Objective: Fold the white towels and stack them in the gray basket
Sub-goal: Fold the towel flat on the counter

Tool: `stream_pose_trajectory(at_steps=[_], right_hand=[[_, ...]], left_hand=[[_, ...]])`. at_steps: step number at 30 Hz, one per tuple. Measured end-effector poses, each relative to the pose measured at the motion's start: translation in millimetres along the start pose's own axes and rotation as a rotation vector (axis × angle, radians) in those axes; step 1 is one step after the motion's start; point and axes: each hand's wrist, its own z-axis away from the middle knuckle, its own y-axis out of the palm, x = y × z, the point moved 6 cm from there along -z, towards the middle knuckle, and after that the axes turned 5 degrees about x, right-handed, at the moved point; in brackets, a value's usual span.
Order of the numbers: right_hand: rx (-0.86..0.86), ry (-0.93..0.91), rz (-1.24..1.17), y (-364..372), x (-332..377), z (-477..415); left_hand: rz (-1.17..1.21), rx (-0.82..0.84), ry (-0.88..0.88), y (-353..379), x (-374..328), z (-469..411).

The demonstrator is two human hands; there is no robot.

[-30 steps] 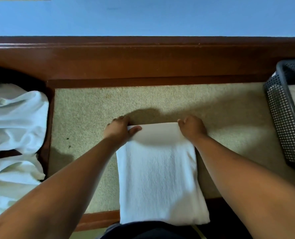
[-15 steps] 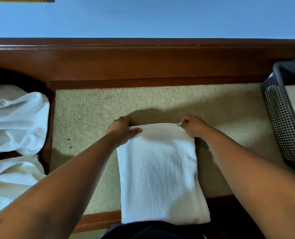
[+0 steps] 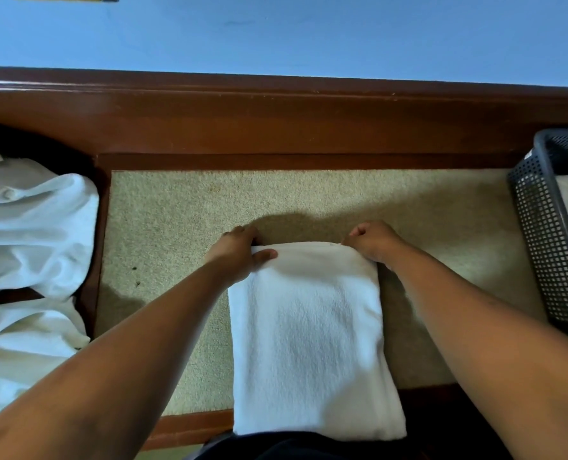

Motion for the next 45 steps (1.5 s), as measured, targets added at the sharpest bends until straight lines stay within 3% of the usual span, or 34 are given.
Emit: stream_pose_trajectory(at_steps=[2,5,10,13,18,24,26,28,31,35,39,43,45], right_hand=[[-0.143,0.032,-0.12,-4,-3,-4],[-0.223,0.103,-0.54,-5,-10,-3],[-0.041,0.02,-0.416,3,-25,22],[-0.057,-0.002,-0.41,15,-47,44],[-0.072,0.012,-0.51,46,-77,64],[-0.157,-0.038,-0.343,35,-51,50],[-0.131,-0.058,-0.275,35,-40,44],[-0.083,-0.012,-0.318,36,-41,44],[0.066,0.021,-0.534,39,-45,55],[0.063,-0.128,-0.679,13,-25,91],[-0.123,-0.4,-0.761,-49,16,149],[-0.253,-0.833,-0.59,-98,48,230],[-0.36,-0.94,-0.396,-98,40,253]], left_hand=[[0.011,-0.008,0.001,-2,0,1],[0.143,-0.061,-0.02,-5,2,3],[0.466,-0.339,-0.279,-5,24,25],[0.69,-0.44,-0.444,12,35,54],[0.633,-0.285,-0.446,50,25,88],[0.847,-0.303,-0.463,35,19,74],[0.863,-0.245,-0.51,34,18,69],[1.049,-0.129,-0.518,38,15,65],[1.197,0.062,-0.422,33,5,73],[1.172,0.07,-0.204,-6,-27,102],[1.101,-0.077,0.203,-85,-77,145],[0.631,-0.38,0.521,-154,-114,209],[0.366,-0.503,0.63,-161,-119,234]])
